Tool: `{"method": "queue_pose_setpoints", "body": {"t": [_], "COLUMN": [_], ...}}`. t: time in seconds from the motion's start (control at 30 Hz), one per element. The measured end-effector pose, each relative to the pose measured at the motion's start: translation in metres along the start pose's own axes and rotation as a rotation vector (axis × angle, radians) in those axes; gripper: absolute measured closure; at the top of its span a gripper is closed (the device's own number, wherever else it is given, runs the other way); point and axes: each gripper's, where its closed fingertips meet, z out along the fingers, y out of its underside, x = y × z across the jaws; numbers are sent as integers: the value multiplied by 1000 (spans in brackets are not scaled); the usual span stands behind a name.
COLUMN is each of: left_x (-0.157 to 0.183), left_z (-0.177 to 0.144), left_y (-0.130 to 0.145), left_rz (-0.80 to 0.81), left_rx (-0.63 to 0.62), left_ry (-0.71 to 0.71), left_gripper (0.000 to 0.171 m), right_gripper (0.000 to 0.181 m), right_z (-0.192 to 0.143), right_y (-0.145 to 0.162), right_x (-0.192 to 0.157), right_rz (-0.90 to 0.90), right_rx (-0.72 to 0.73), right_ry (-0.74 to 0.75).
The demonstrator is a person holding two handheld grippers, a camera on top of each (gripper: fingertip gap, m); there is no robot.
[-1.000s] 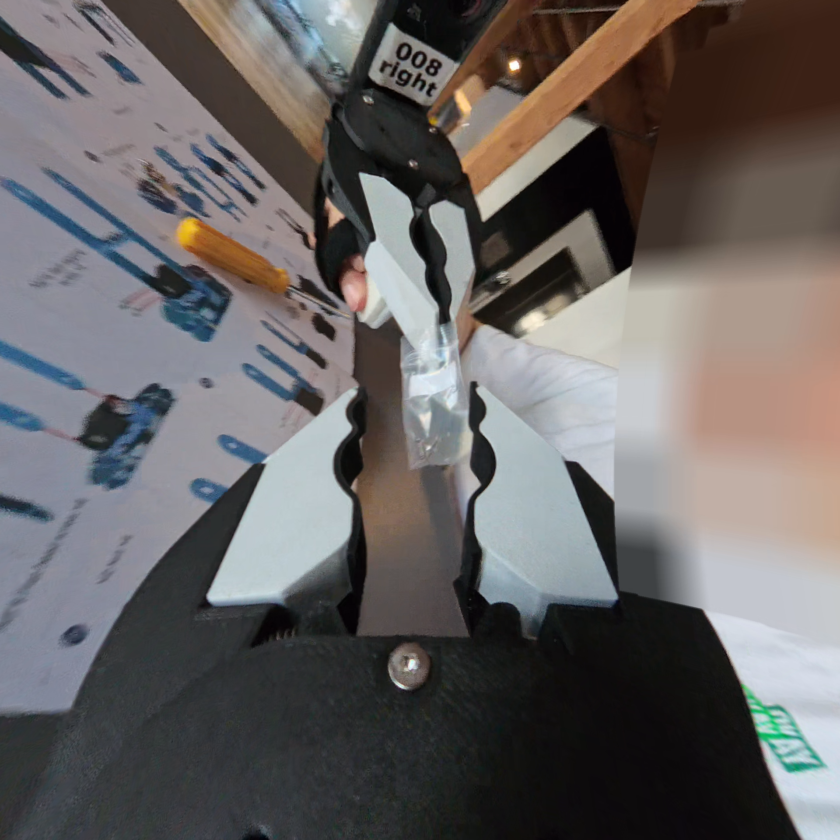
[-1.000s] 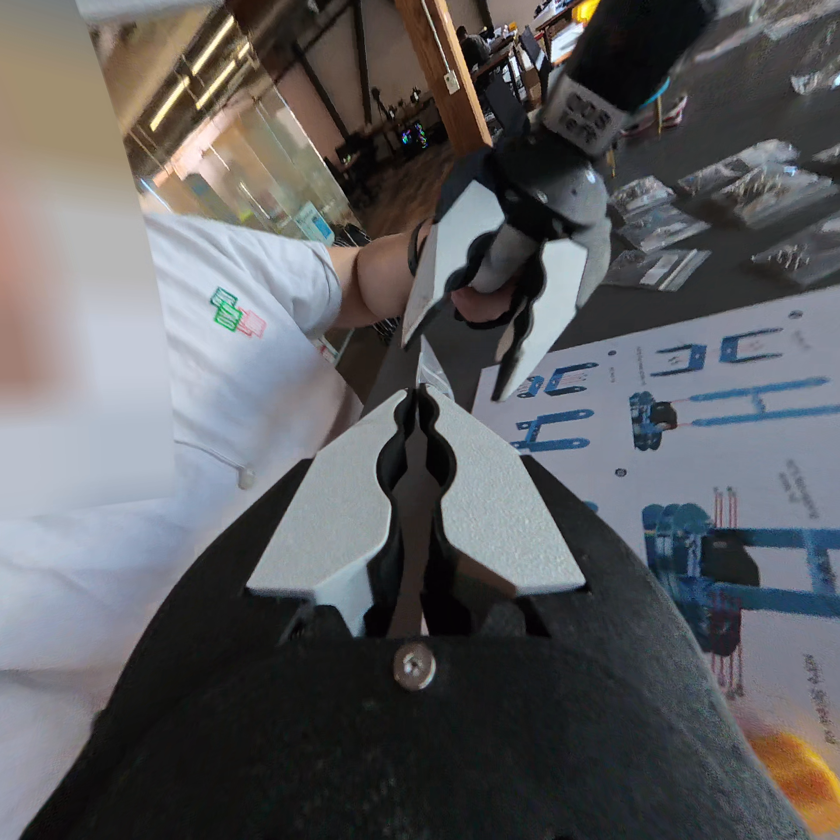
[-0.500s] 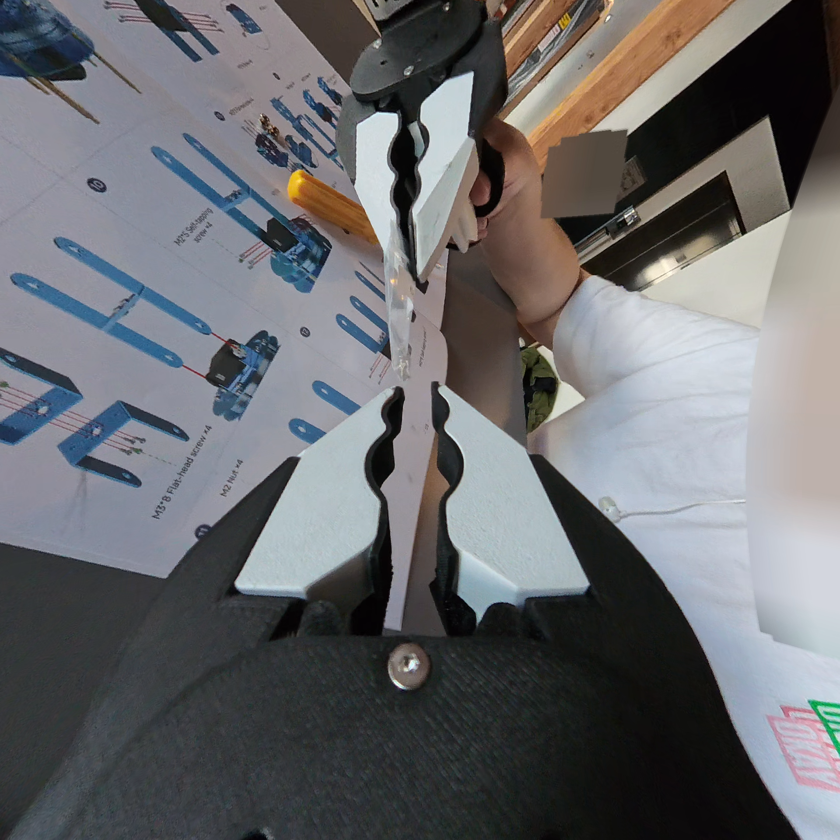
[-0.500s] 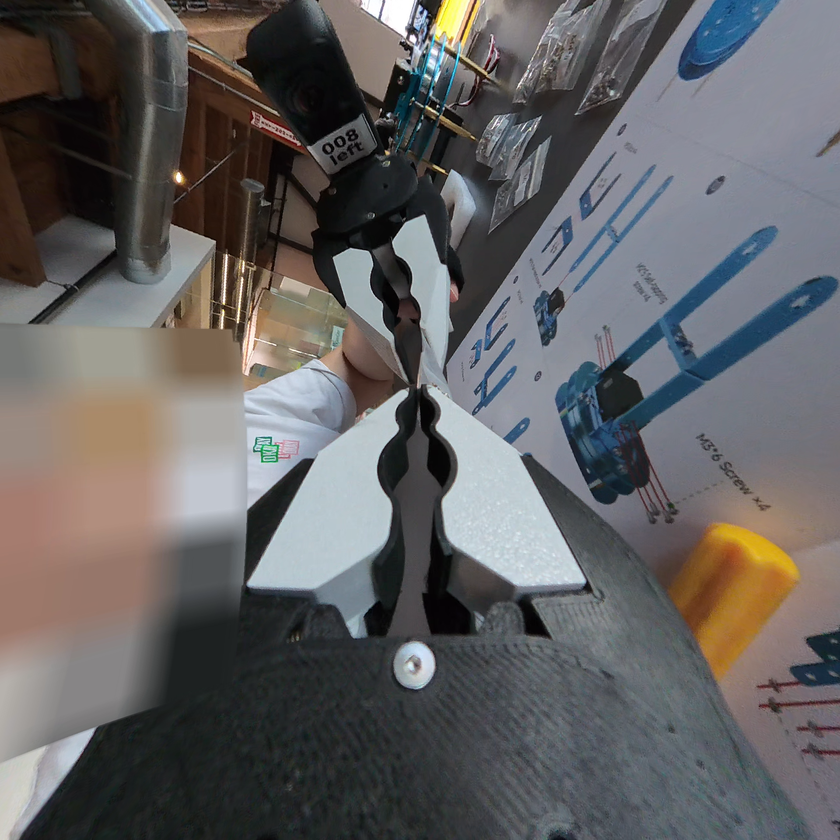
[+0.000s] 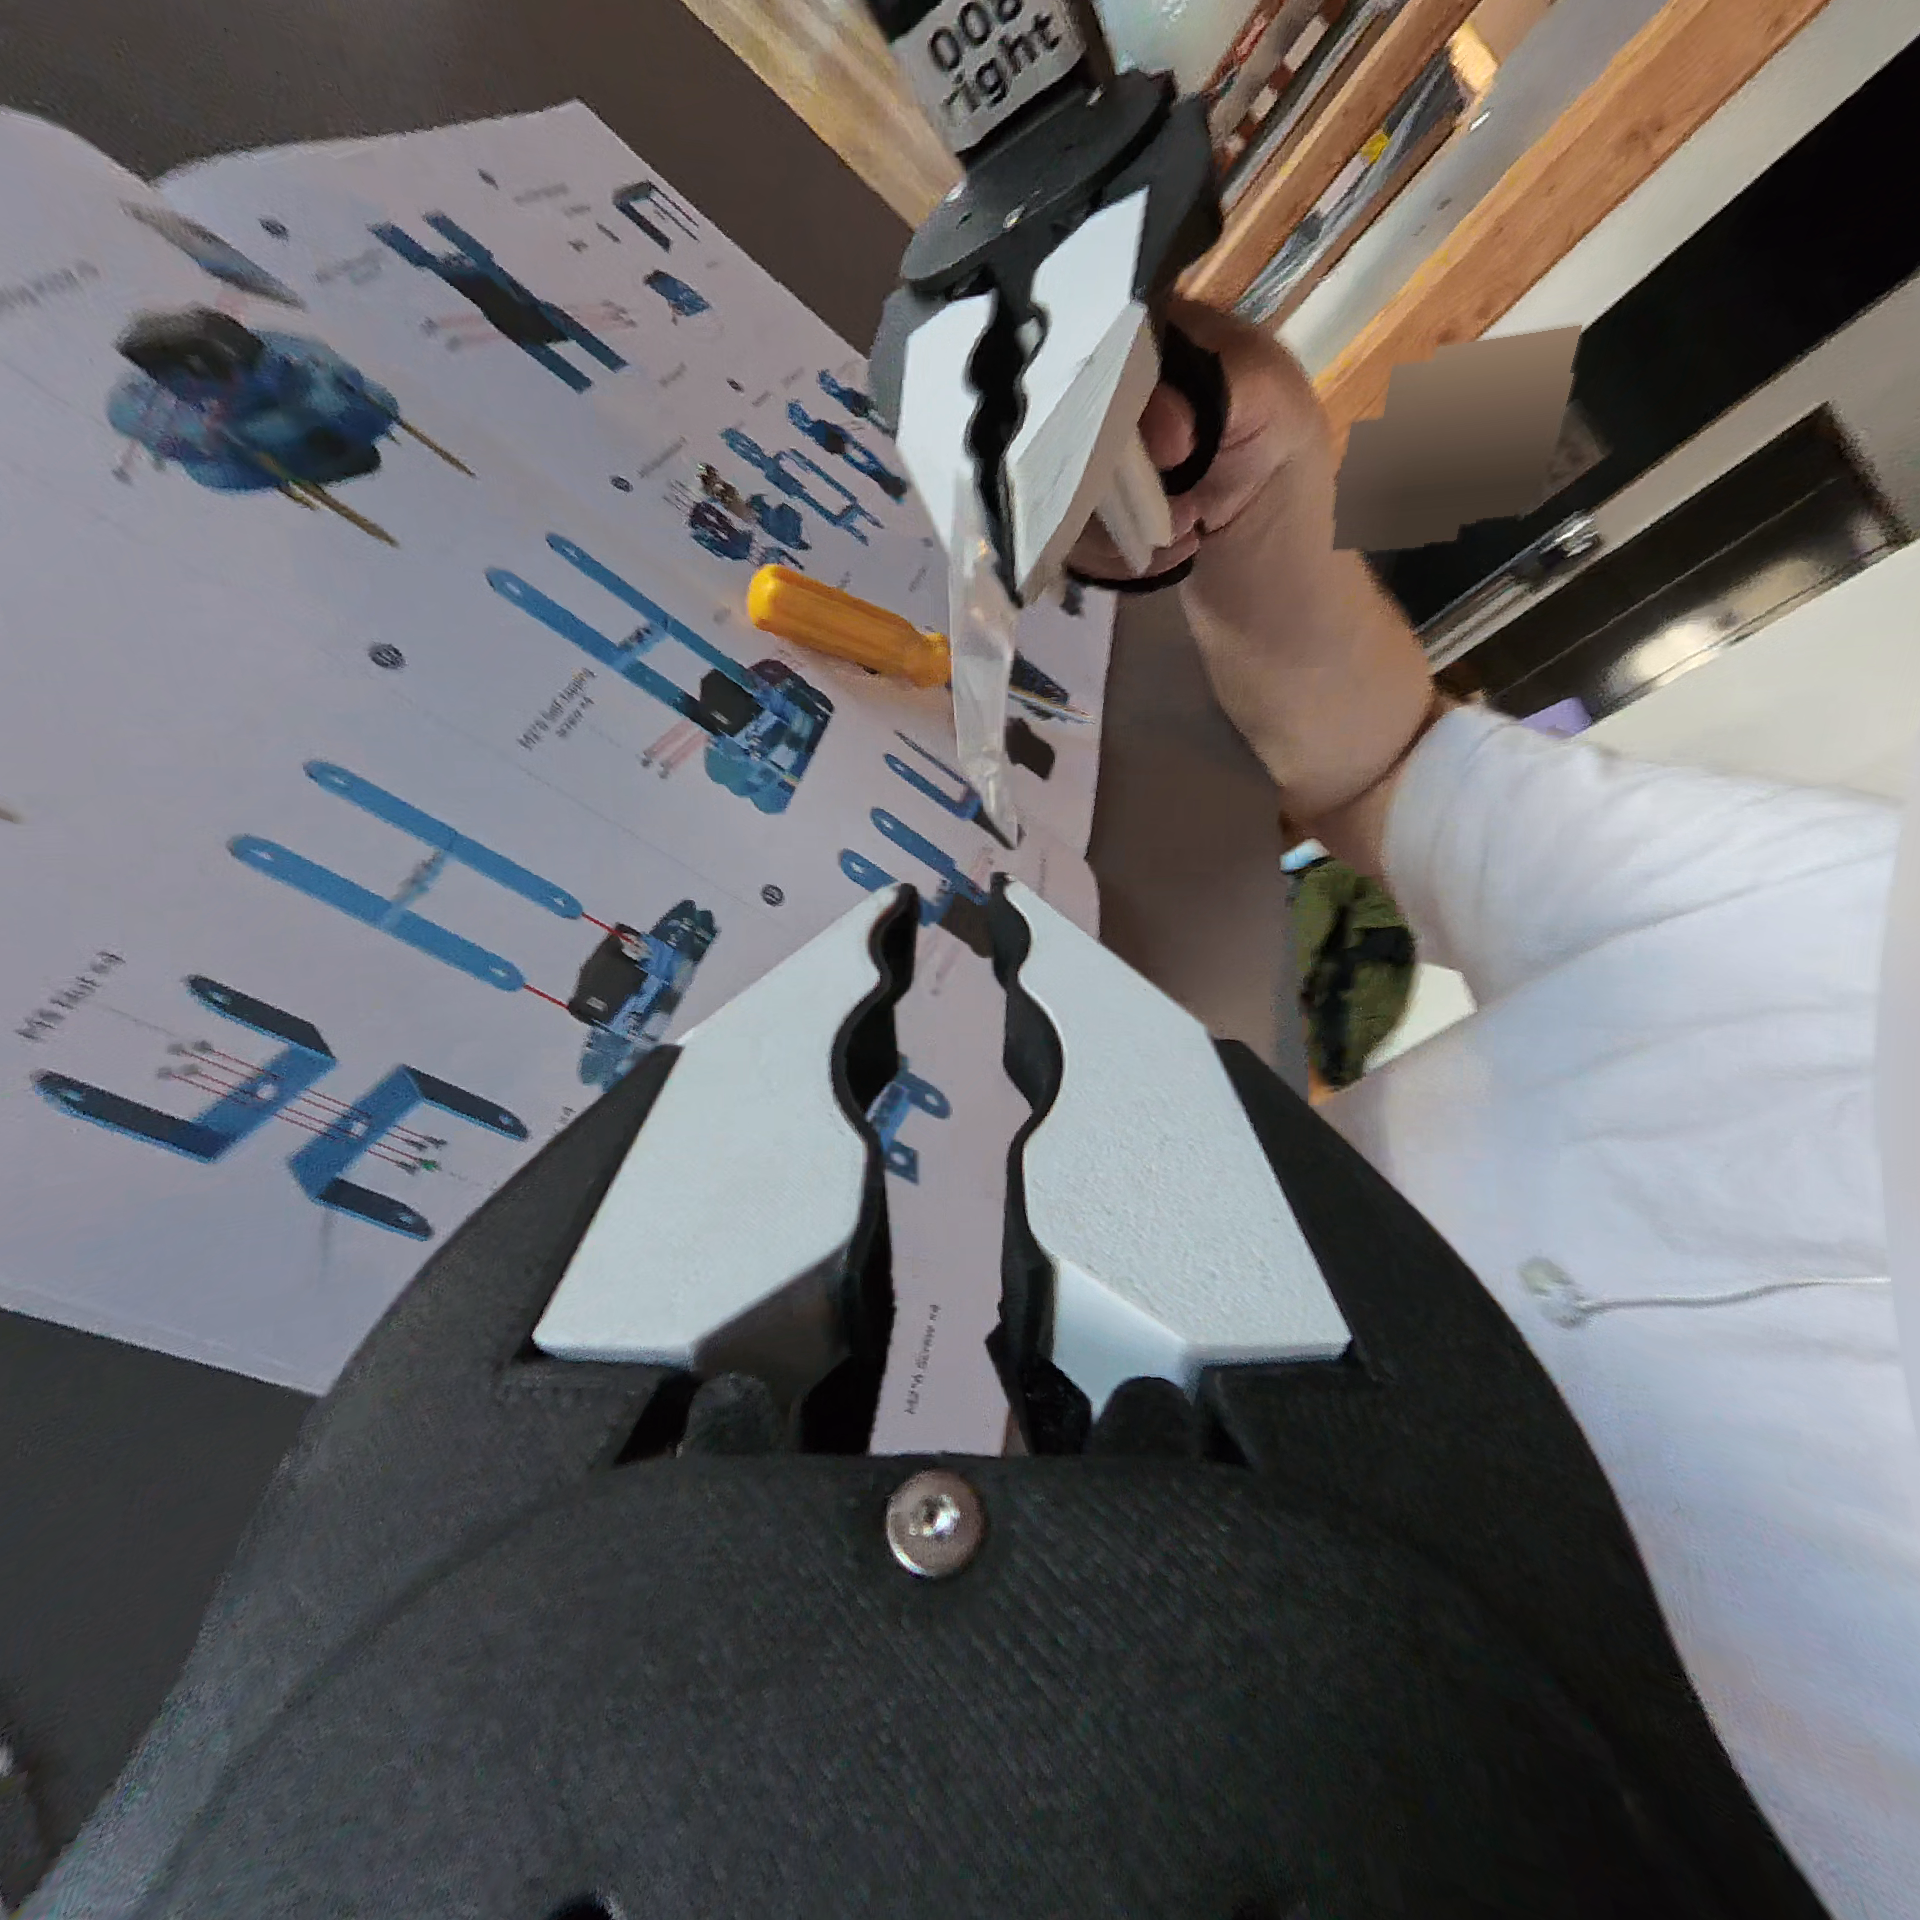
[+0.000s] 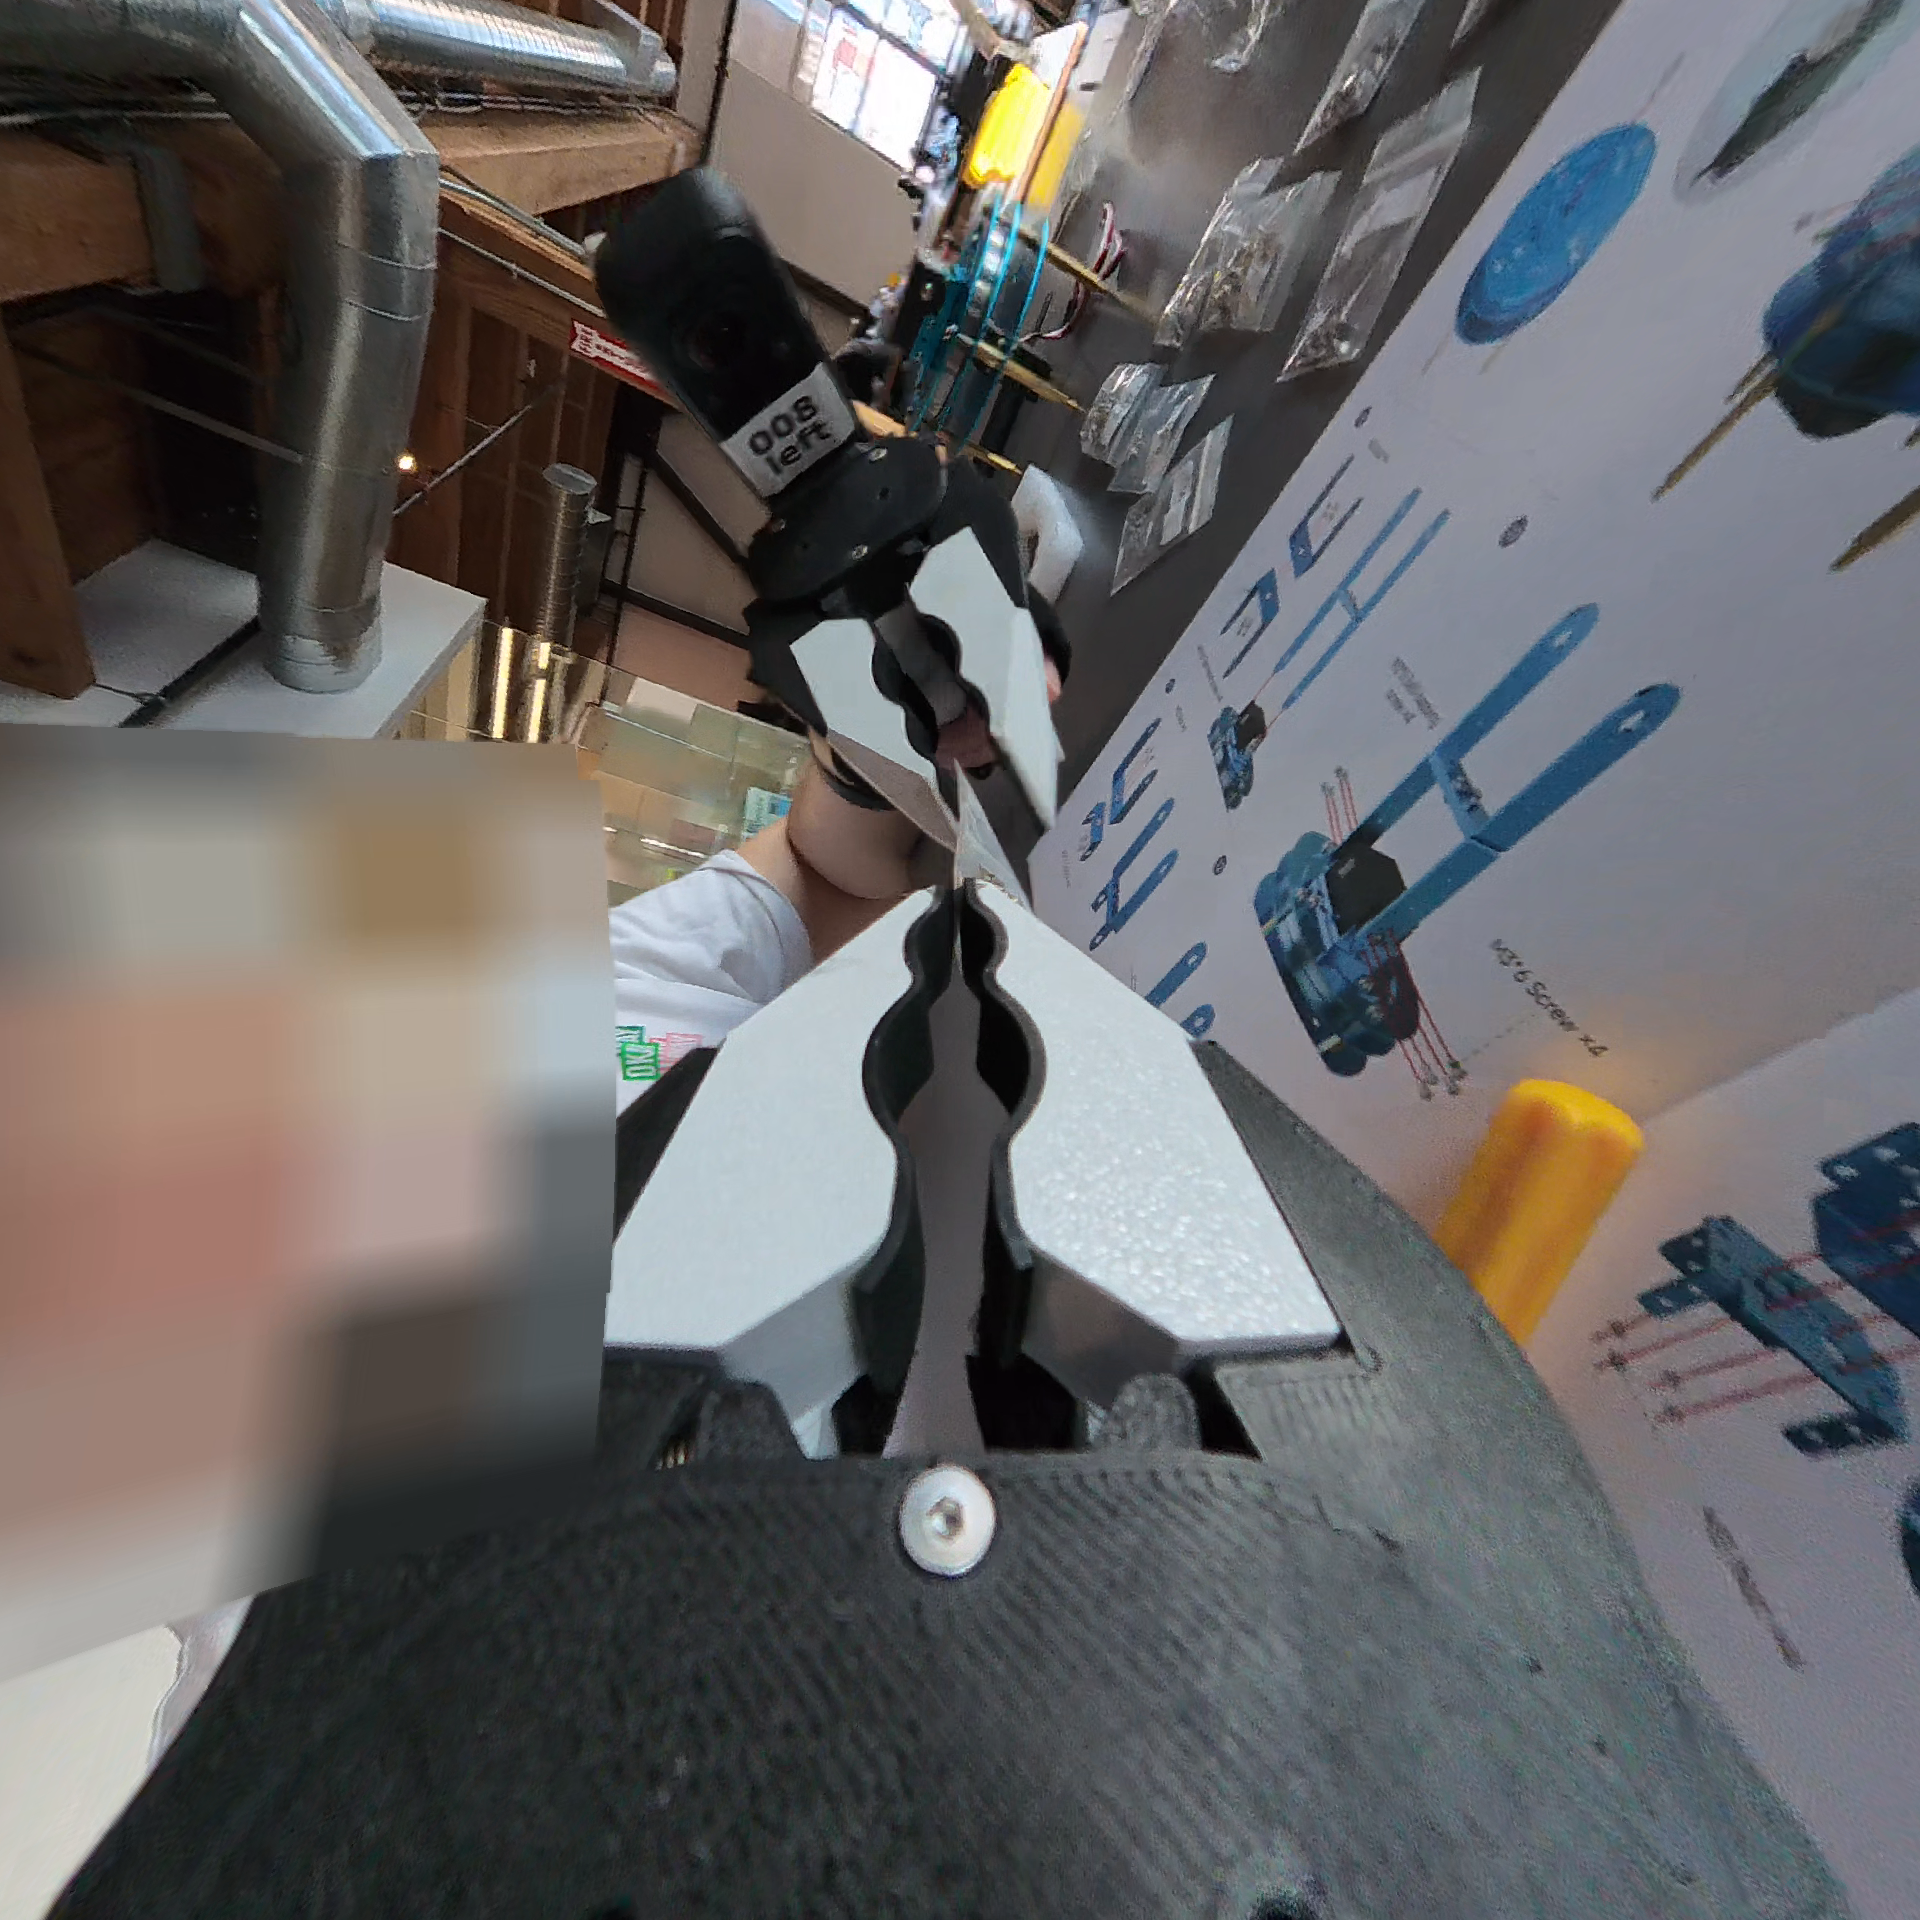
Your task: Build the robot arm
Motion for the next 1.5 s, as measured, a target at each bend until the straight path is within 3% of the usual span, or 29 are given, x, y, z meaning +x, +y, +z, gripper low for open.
{"method": "queue_pose_setpoints", "body": {"t": [0.1, 0.33, 0.63, 0.93, 1.03, 1.13, 1.5], "left_x": [1, 4, 4, -7, -9, -12, -27], "left_z": [6, 36, 98, 131, 139, 143, 152], "left_y": [-5, -37, -82, -78, -74, -77, -80], "left_rz": [46, 8, -78, -180, -223, -244, -209], "left_rx": [-12, 43, 141, 190, 172, 211, 206], "left_ry": [-46, -17, 12, -138, -172, -188, -260], "left_gripper": [147, 146, 143, 146, 138, 152, 163], "right_gripper": [181, 181, 181, 181, 181, 181, 181], "right_z": [-17, -72, -132, -147, -150, -153, -153], "right_y": [-12, -25, -20, -15, -15, -17, -23], "right_x": [-8, -22, 5, 34, 41, 46, 54], "right_rz": [-20, 23, 93, 197, 246, 273, 311], "right_rx": [42, 123, 147, 111, 117, 113, 79], "right_ry": [36, 98, 129, -25, -73, -105, -173]}}
